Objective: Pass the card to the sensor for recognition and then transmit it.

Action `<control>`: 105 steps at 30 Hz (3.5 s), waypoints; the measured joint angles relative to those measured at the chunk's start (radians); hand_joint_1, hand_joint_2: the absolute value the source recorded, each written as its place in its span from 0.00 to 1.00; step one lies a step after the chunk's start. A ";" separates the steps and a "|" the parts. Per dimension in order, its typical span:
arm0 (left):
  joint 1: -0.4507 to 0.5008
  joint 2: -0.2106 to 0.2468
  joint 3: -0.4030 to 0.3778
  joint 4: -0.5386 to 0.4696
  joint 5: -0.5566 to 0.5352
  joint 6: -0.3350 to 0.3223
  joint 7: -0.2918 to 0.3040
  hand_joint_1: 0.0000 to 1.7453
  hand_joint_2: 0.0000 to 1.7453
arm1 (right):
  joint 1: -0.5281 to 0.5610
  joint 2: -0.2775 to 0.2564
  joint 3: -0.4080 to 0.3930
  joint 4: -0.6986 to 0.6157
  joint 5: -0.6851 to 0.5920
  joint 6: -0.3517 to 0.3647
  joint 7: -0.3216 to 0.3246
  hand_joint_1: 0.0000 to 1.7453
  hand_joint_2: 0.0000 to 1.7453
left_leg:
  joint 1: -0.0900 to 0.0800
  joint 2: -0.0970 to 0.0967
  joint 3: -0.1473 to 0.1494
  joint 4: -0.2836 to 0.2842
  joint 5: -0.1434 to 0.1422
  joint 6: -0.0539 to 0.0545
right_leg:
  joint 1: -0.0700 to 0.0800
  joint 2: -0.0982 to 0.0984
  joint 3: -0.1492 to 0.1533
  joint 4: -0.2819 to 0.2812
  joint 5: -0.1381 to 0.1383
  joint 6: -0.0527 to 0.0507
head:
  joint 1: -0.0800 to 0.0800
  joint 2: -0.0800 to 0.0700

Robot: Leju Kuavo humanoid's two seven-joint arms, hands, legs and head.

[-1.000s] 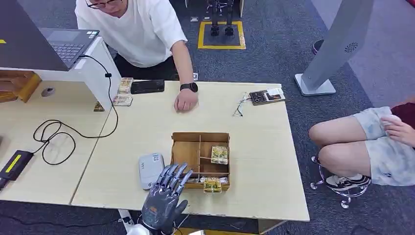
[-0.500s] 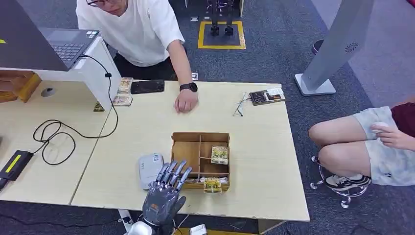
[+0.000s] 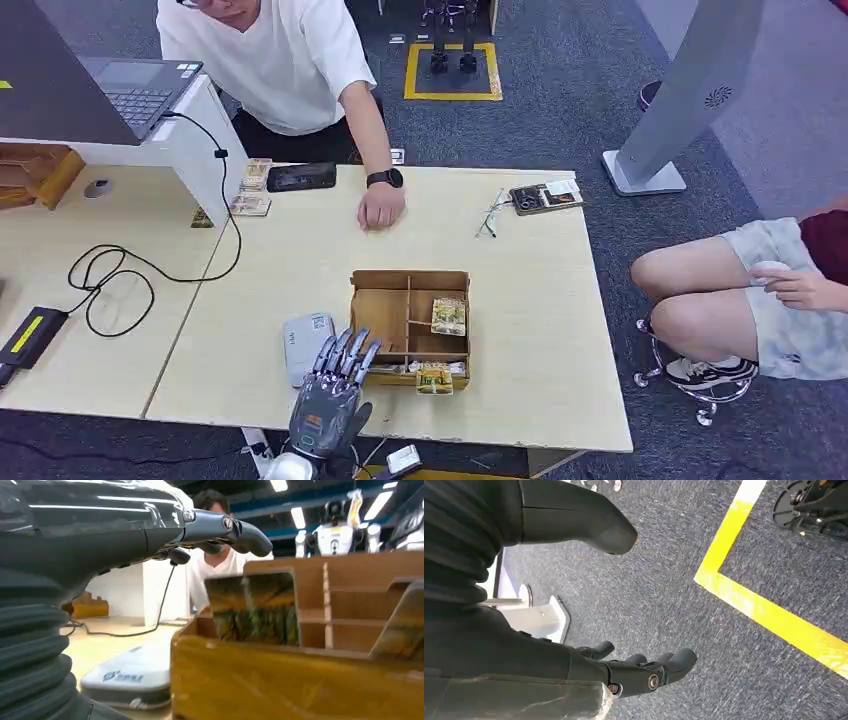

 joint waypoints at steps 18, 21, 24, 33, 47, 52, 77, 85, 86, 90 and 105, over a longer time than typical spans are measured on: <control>0.000 -0.022 0.024 0.025 0.000 0.000 0.054 0.81 1.00 | 0.001 0.002 -0.020 0.000 0.010 -0.003 0.000 0.00 1.00 | 0.000 0.000 0.000 0.000 0.000 0.000 | 0.000 0.000 0.000 0.000 0.000 0.000 | 0.000 0.000; 0.002 -0.027 0.031 0.024 0.000 0.014 0.047 0.24 1.00 | 0.001 0.003 -0.024 0.000 0.017 -0.003 0.000 0.00 1.00 | 0.000 0.000 0.000 0.000 0.000 0.000 | 0.000 0.000 0.000 0.000 0.000 0.000 | 0.000 0.000; 0.006 -0.032 0.041 0.023 0.000 0.045 0.042 0.24 1.00 | 0.001 0.003 -0.027 0.000 0.018 -0.005 0.001 0.00 1.00 | 0.000 0.000 0.000 0.000 0.000 0.000 | 0.000 0.000 0.000 0.000 0.000 0.000 | 0.000 0.000; 0.013 -0.035 0.053 0.005 0.000 0.047 0.045 0.11 1.00 | 0.001 0.004 -0.036 0.000 0.019 -0.007 0.002 0.00 1.00 | 0.000 0.000 0.000 0.000 0.000 0.000 | 0.000 0.000 0.000 0.000 0.000 0.000 | 0.000 0.000; 0.017 -0.032 0.053 -0.036 0.000 0.047 0.031 1.00 1.00 | 0.001 0.005 -0.042 0.000 0.035 -0.007 0.003 0.00 1.00 | 0.000 0.000 0.000 0.000 0.000 0.000 | 0.000 0.000 0.000 0.000 0.000 0.000 | 0.000 0.000; 0.019 -0.032 0.053 -0.036 0.004 0.047 0.007 1.00 1.00 | 0.001 0.005 -0.046 0.000 0.035 -0.006 0.003 0.00 1.00 | 0.000 0.000 0.000 0.000 0.000 0.000 | 0.000 0.000 0.000 0.000 0.000 0.000 | 0.000 0.000; 0.036 -0.037 0.076 -0.042 0.014 0.047 -0.055 1.00 1.00 | 0.001 0.005 -0.065 0.000 0.037 0.000 0.003 0.00 1.00 | 0.000 0.000 0.000 0.000 0.000 0.000 | 0.000 0.000 0.000 0.000 0.000 0.000 | 0.000 0.000; 0.048 -0.046 0.099 -0.061 0.000 0.047 -0.037 0.00 1.00 | 0.002 0.005 -0.067 0.000 0.046 0.000 0.003 0.00 1.00 | 0.000 0.000 0.000 0.000 0.000 0.000 | 0.000 0.000 0.000 0.000 0.000 0.000 | 0.000 0.000; 0.049 -0.046 0.099 -0.067 0.000 0.047 -0.028 0.00 1.00 | 0.001 0.005 -0.067 0.000 0.050 0.000 0.003 0.00 1.00 | 0.000 0.000 0.000 0.000 0.000 0.000 | 0.000 0.000 0.000 0.000 0.000 0.000 | 0.000 0.000; 0.052 -0.047 0.100 -0.087 0.000 0.047 -0.010 0.00 1.00 | 0.002 0.005 -0.068 0.000 0.053 0.000 0.003 0.00 1.00 | 0.000 0.000 0.000 0.000 0.000 0.000 | 0.000 0.000 0.000 0.000 0.000 0.000 | 0.000 0.000; 0.062 -0.035 0.100 -0.138 0.003 0.047 -0.019 0.00 1.00 | 0.002 0.005 -0.082 0.000 0.055 0.000 0.004 0.00 1.00 | 0.000 0.000 0.000 0.000 0.000 0.000 | 0.000 0.000 0.000 0.000 0.000 0.000 | 0.000 0.000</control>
